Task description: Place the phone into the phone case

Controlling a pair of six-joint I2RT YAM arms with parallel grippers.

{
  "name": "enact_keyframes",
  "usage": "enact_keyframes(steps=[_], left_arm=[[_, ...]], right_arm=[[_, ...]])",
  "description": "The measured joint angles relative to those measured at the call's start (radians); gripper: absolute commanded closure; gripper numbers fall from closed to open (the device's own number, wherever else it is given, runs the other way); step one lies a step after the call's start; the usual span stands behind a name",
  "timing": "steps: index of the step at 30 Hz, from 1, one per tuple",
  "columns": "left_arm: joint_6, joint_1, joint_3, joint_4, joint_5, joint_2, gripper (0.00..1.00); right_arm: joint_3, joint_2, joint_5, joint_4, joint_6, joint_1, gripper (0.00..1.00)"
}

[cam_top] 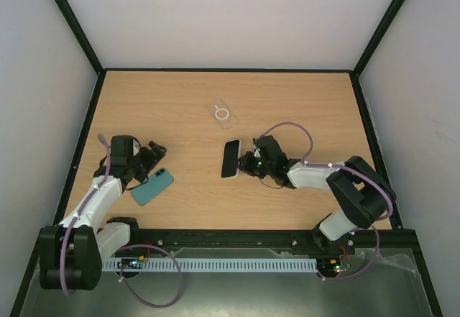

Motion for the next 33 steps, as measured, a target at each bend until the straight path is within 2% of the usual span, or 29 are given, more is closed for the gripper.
enact_keyframes(steps=[4, 10, 17, 21, 29, 33], left_arm=[[-0.047, 0.135, -0.047, -0.031, -0.061, -0.010, 0.01], [-0.118, 0.226, -0.053, -0.114, -0.201, 0.010, 0.01], [-0.153, 0.234, -0.024, -0.146, -0.295, 0.076, 0.01], [-0.173, 0.234, -0.021, -0.162, -0.316, 0.076, 0.01], [-0.178, 0.223, 0.001, -0.233, -0.304, 0.088, 0.01], [-0.187, 0.190, -0.013, -0.247, -0.283, 0.060, 0.01]], right_arm=[[0.010, 0.027, -0.012, 0.011, 0.005, -0.015, 0.91], [0.012, 0.040, -0.008, 0.018, 0.002, -0.026, 0.87], [0.014, 0.052, 0.068, -0.024, -0.025, -0.036, 0.76], [0.021, 0.051, 0.116, -0.060, -0.035, -0.039, 0.66], [0.034, 0.013, 0.142, -0.103, -0.039, -0.039, 0.48], [0.026, -0.058, 0.134, -0.110, -0.037, -0.039, 0.42]])
